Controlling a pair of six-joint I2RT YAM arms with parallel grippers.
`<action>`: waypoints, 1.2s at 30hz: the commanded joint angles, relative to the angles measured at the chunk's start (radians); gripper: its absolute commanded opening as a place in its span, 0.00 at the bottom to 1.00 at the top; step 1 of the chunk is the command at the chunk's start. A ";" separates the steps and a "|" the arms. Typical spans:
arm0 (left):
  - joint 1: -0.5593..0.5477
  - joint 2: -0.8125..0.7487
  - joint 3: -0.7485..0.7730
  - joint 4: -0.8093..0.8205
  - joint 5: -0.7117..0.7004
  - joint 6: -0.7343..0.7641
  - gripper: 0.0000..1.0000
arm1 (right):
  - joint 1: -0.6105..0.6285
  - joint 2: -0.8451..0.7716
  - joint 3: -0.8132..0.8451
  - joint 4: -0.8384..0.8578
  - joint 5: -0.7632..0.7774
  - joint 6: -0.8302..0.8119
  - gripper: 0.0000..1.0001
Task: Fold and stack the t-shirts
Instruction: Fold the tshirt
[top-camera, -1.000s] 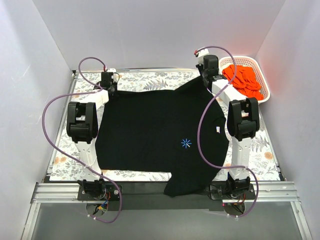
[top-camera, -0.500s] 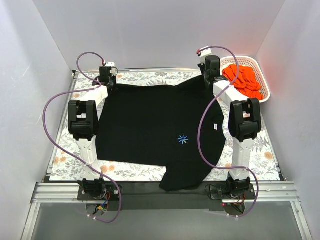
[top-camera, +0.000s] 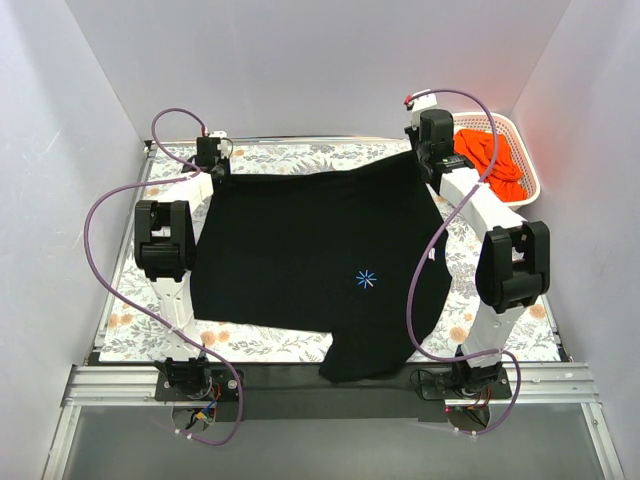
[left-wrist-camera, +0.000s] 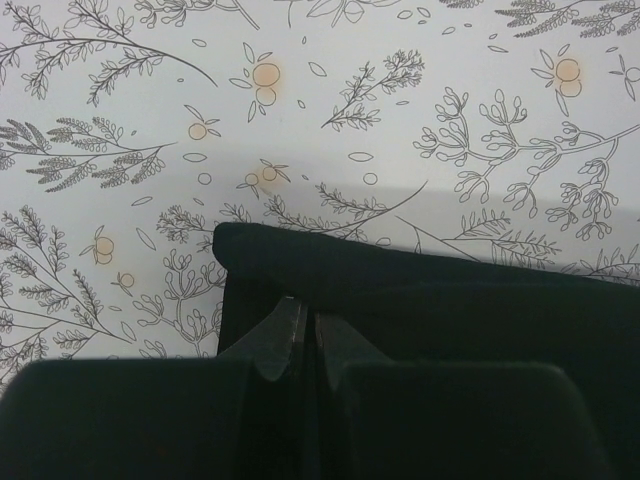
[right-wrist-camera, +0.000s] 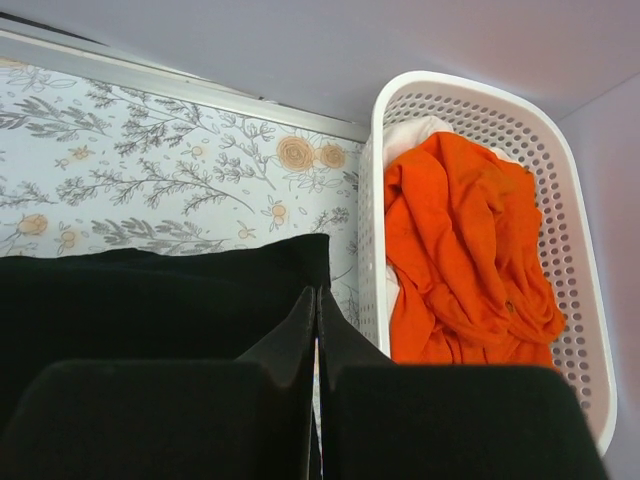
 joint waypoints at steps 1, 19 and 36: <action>0.009 -0.085 -0.023 -0.023 0.005 -0.014 0.00 | 0.011 -0.082 -0.013 -0.078 0.047 0.044 0.01; 0.018 -0.171 -0.083 -0.059 0.005 -0.014 0.00 | 0.053 -0.202 -0.071 -0.490 0.143 0.297 0.01; 0.021 -0.227 -0.117 -0.090 -0.024 0.055 0.00 | 0.070 -0.298 -0.194 -0.610 0.054 0.420 0.01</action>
